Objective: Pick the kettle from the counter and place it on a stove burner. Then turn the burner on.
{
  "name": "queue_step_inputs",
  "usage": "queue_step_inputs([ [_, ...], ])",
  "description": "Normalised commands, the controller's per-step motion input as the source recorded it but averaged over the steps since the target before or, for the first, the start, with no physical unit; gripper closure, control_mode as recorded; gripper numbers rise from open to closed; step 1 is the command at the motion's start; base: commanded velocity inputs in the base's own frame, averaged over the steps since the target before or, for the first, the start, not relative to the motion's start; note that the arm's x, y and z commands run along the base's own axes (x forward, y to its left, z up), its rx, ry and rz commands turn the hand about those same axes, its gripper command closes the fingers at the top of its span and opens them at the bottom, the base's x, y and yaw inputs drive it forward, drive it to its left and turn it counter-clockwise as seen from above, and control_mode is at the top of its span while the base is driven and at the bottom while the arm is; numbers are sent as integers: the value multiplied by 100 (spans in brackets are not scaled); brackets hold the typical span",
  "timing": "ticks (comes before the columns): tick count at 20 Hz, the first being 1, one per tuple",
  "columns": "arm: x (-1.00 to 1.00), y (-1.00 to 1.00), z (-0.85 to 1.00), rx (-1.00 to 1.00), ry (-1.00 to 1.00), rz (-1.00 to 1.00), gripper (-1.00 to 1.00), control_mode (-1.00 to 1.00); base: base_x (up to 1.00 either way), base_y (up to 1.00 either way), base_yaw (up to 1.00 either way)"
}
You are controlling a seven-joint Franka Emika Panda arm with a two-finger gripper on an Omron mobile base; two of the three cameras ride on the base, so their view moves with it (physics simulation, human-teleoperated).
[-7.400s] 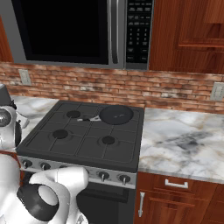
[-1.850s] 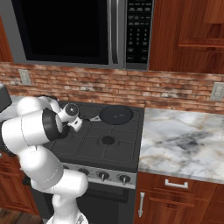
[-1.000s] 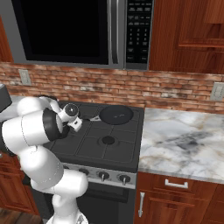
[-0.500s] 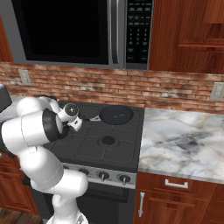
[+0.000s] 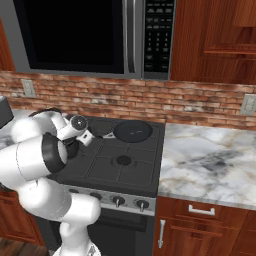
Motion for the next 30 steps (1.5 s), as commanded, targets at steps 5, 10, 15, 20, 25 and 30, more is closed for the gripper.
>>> queue_step_inputs([
  [5,-61,-6,44,-4,-4,0,-100,-100,0,0,0],
  [10,-92,-13,28,-9,-5,0,-100,-100,0,0,0],
  [15,-100,-16,43,-10,-13,0,-100,-100,0,0,0],
  [20,-100,-2,57,-11,-10,0,-100,-100,0,0,0],
  [25,-100,10,62,-13,-1,-1,-100,-100,0,0,0],
  [30,-96,14,7,-21,0,0,-100,-100,0,0,0],
])
